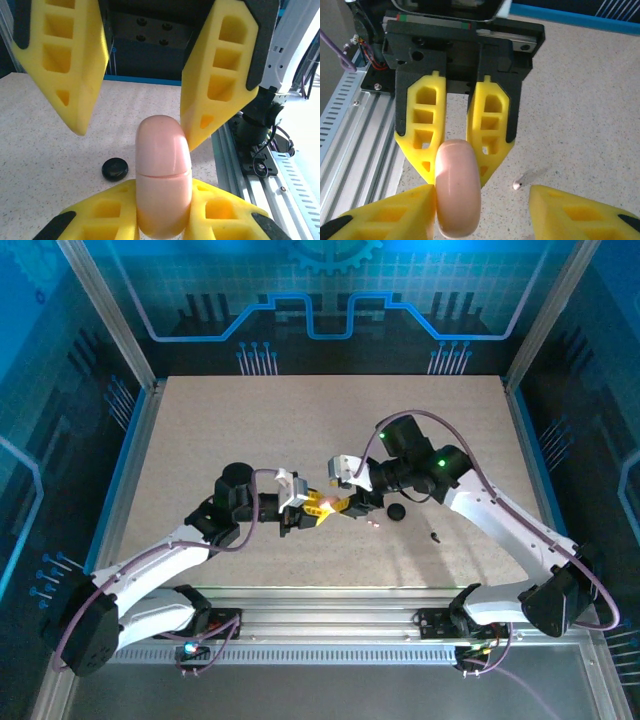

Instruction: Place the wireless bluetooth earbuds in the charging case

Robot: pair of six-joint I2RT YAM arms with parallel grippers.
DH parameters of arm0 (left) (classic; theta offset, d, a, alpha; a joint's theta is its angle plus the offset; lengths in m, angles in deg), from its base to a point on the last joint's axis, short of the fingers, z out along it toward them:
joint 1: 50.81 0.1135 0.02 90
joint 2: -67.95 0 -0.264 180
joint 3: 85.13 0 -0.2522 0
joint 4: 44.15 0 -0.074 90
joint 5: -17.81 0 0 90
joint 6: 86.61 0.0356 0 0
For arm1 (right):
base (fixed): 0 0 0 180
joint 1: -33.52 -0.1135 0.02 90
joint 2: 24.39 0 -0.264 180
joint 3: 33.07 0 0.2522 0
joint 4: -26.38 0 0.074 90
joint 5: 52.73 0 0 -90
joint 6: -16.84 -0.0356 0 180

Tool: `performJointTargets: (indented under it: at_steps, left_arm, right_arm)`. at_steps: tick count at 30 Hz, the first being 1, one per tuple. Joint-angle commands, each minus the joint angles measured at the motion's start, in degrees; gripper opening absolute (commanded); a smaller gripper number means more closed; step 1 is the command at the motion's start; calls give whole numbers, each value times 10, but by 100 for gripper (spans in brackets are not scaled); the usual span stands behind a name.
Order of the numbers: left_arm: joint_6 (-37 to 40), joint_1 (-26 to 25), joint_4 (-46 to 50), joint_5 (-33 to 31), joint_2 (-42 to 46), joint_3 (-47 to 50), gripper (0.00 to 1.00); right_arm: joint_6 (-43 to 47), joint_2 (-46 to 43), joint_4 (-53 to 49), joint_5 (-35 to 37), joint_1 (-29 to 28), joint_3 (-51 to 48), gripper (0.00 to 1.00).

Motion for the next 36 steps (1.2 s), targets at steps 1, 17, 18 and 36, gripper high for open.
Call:
performJointTargets:
  at_steps: [1, 17, 18, 36]
  left_arm:
    - [3, -9, -17, 23, -3, -18, 11]
    - [-33, -6, -65, -22, 0, 13, 10]
    - [-44, -3, -82, -31, 0, 20, 9]
    - [-229, 162, -178, -208, 107, 162, 10]
  right_arm:
    - [-29, -12, 48, 7, 29, -3, 51]
    - [-102, -39, 102, 20, 65, -19, 51]
    - [-115, -44, 104, 25, 65, -20, 51]
    - [-486, 111, -61, 244, 15, 85, 45]
